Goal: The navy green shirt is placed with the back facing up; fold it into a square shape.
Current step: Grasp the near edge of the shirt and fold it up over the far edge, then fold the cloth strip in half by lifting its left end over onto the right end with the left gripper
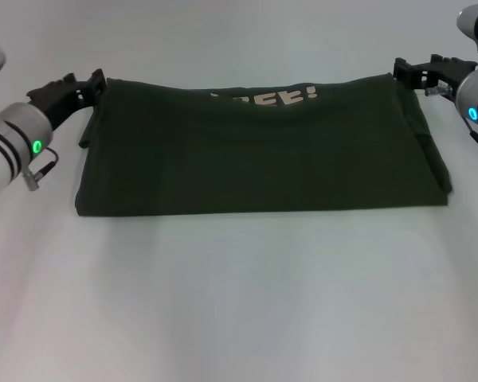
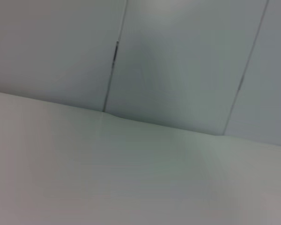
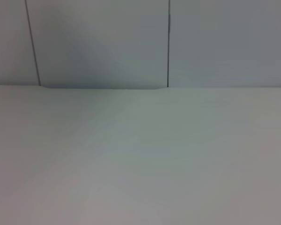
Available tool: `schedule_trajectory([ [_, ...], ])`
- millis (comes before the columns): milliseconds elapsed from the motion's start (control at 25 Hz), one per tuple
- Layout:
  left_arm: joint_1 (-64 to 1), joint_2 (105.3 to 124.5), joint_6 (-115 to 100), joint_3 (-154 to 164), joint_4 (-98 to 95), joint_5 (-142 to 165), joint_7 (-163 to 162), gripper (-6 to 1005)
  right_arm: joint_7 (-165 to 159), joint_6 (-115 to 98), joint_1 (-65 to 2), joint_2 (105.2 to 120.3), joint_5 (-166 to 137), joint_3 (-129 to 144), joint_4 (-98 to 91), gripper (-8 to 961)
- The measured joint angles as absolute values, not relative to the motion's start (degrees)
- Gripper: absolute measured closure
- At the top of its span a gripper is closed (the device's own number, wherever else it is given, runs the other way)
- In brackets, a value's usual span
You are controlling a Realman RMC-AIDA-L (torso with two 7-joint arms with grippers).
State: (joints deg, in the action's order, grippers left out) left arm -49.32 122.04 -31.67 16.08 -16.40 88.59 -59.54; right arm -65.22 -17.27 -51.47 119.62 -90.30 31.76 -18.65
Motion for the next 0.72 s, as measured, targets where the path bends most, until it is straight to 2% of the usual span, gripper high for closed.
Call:
schedule_trajectory([
  [80,-48.80,121.44,-31.73,16.28,-16.40,88.42,-60.59,710,-65.33,-17.25,-51.17,119.54,-90.28,31.48,-18.80,397],
  [280,-45.19,118.37,-36.46,23.85,-16.72,88.78,-72.34,510,-68.23,-21.10,-48.55,118.47,-88.19,31.08,-20.12,261],
  [320,-44.26,117.82,-38.34,26.03,-17.14,88.83,-75.54,470,-69.54,-22.72,-47.60,118.07,-87.79,31.14,-20.51,234],
  [360,-42.39,117.10,-41.51,29.35,-18.88,89.60,-81.24,423,-73.12,-27.93,-45.44,116.98,-87.43,31.40,-21.10,216],
  [400,-42.39,117.10,-41.51,29.35,-18.88,89.60,-81.24,377,-73.12,-27.93,-45.44,116.98,-87.43,31.40,-21.10,198],
  [520,-40.61,116.85,-45.79,31.01,-22.43,94.55,-88.53,237,-78.15,-36.93,-42.49,115.06,-87.45,31.55,-21.34,145],
  [720,-40.37,116.26,-53.26,31.49,-26.70,107.65,-99.16,236,-85.04,-48.19,-37.89,111.85,-88.50,32.79,-21.57,144],
])
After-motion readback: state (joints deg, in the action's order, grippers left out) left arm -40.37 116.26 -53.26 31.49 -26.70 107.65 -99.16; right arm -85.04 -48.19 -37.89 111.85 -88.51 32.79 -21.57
